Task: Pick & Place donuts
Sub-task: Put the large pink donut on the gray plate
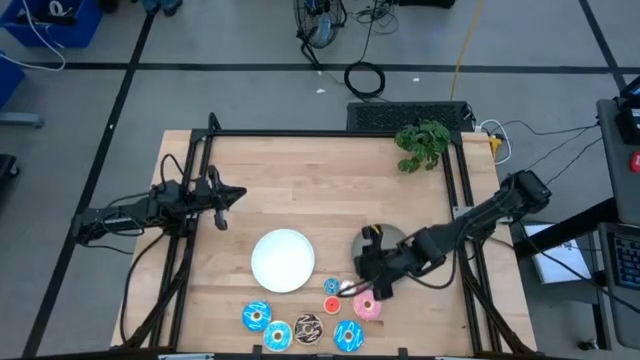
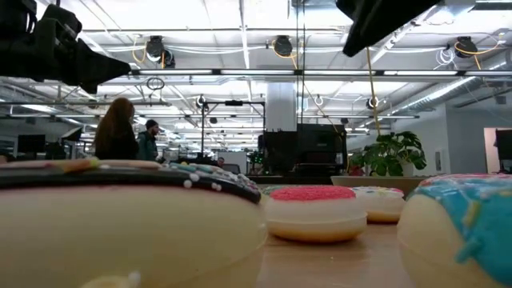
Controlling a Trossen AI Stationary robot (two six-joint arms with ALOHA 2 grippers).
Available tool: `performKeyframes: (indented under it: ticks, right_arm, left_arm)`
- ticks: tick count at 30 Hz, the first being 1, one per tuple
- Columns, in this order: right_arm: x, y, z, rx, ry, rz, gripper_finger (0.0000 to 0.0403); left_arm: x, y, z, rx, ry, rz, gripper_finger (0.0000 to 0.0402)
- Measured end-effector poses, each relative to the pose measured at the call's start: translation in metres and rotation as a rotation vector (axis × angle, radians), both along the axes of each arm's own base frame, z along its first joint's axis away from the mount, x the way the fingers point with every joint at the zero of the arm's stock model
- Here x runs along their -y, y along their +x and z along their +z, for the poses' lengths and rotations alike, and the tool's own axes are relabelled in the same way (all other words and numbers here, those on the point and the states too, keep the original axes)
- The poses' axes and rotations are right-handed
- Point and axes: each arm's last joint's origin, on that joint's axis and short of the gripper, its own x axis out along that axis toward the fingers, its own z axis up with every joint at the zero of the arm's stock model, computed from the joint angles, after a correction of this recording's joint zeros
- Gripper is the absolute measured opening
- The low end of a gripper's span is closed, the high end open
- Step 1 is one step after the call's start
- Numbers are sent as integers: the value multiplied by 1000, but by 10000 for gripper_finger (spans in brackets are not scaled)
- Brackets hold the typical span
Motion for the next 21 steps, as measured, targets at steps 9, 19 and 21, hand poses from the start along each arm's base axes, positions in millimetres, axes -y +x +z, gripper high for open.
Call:
performKeyframes:
  ticks: [9, 19, 21]
  right_arm:
    - [-16, 5, -25, -152, 124, 90, 222]
    - [-33, 6, -41, -178, 130, 117, 226]
    - [-35, 6, -45, -192, 131, 103, 223]
  left_arm:
    - [0, 0, 3, 35, 5, 7, 26]
    - [0, 0, 4, 42, -1, 7, 26]
    - [0, 0, 4, 42, 0, 7, 26]
